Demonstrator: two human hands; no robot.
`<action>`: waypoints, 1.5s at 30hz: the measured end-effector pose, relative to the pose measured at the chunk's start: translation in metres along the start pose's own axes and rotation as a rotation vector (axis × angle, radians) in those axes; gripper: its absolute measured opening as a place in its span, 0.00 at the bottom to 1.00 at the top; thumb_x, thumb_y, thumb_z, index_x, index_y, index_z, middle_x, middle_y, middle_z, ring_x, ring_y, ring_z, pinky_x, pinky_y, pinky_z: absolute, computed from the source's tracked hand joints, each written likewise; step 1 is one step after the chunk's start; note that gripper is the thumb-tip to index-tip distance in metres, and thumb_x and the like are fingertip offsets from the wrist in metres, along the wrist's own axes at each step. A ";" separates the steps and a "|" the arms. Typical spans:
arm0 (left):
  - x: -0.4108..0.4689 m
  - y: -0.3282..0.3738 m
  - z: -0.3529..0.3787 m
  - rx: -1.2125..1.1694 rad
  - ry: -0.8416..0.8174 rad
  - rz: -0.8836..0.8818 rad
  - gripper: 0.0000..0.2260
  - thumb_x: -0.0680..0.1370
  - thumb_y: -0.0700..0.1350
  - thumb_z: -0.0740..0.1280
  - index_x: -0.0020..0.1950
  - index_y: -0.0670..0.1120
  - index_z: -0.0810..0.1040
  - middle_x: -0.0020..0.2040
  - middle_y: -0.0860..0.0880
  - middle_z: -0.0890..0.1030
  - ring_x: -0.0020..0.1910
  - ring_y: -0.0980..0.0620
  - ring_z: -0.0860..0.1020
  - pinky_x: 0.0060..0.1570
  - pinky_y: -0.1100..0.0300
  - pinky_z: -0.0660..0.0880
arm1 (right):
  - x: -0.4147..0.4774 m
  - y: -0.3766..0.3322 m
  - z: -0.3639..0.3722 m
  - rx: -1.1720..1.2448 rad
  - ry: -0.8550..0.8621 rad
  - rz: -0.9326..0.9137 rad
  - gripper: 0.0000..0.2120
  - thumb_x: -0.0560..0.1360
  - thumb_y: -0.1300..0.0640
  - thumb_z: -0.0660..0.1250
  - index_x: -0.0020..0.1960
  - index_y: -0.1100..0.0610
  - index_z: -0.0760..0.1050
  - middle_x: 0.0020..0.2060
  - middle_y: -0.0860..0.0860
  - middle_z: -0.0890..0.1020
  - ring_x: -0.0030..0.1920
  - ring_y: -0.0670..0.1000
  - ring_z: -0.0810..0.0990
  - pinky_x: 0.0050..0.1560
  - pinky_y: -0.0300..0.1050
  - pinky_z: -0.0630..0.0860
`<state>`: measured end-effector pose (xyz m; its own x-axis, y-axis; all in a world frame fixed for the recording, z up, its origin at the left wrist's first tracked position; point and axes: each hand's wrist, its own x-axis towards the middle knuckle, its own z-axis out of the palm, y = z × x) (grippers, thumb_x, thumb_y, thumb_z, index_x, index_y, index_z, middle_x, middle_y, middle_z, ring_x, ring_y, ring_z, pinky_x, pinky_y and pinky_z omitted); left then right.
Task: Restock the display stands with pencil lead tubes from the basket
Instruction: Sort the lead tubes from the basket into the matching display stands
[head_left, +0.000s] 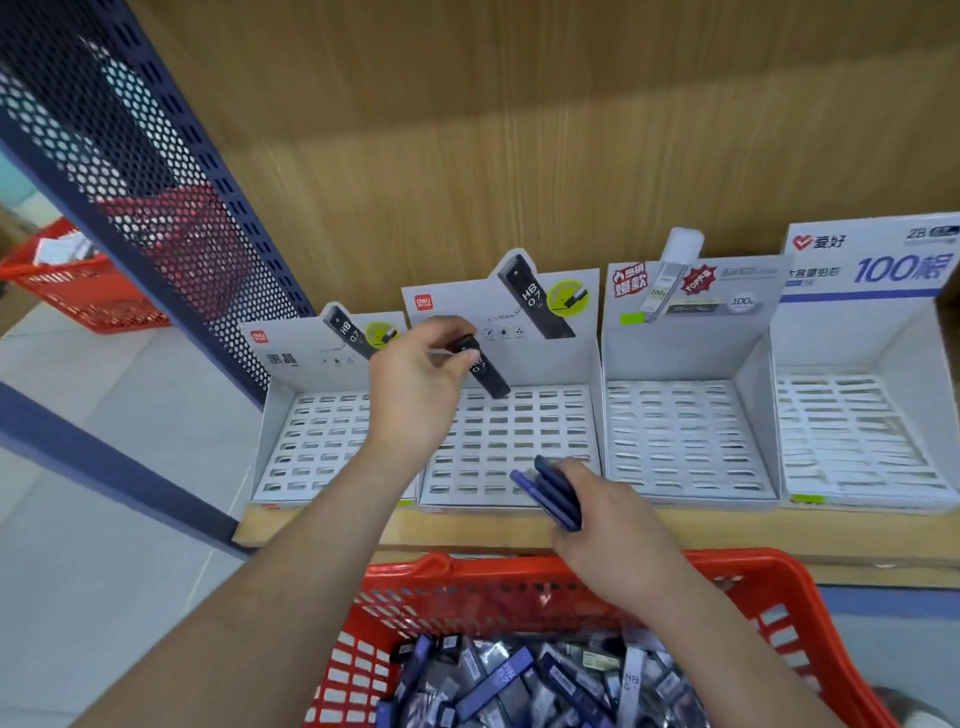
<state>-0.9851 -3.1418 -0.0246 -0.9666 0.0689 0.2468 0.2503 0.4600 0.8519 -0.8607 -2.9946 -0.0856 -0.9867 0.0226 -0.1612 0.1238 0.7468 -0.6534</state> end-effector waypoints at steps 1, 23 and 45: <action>0.004 -0.005 0.004 0.034 0.001 0.024 0.10 0.74 0.36 0.71 0.47 0.52 0.80 0.42 0.61 0.81 0.42 0.61 0.80 0.52 0.63 0.76 | 0.000 0.001 0.000 -0.017 -0.009 -0.001 0.15 0.74 0.60 0.66 0.52 0.46 0.64 0.38 0.45 0.74 0.38 0.49 0.75 0.32 0.37 0.67; 0.007 -0.018 0.022 0.177 -0.099 0.158 0.08 0.72 0.36 0.72 0.50 0.45 0.85 0.47 0.53 0.84 0.47 0.61 0.79 0.52 0.77 0.69 | -0.003 0.020 -0.023 0.321 -0.089 0.135 0.12 0.70 0.65 0.69 0.48 0.51 0.74 0.33 0.48 0.74 0.24 0.42 0.69 0.27 0.35 0.66; -0.070 0.023 0.021 -0.176 -0.251 -0.322 0.06 0.77 0.46 0.68 0.53 0.50 0.80 0.42 0.46 0.79 0.33 0.51 0.76 0.41 0.49 0.80 | -0.021 0.003 -0.024 1.499 0.049 0.411 0.13 0.65 0.55 0.75 0.47 0.59 0.79 0.35 0.54 0.82 0.34 0.50 0.81 0.36 0.44 0.79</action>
<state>-0.9131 -3.1178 -0.0322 -0.9748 0.1695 -0.1452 -0.0811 0.3370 0.9380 -0.8419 -2.9767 -0.0663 -0.8583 0.0952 -0.5042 0.3358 -0.6387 -0.6923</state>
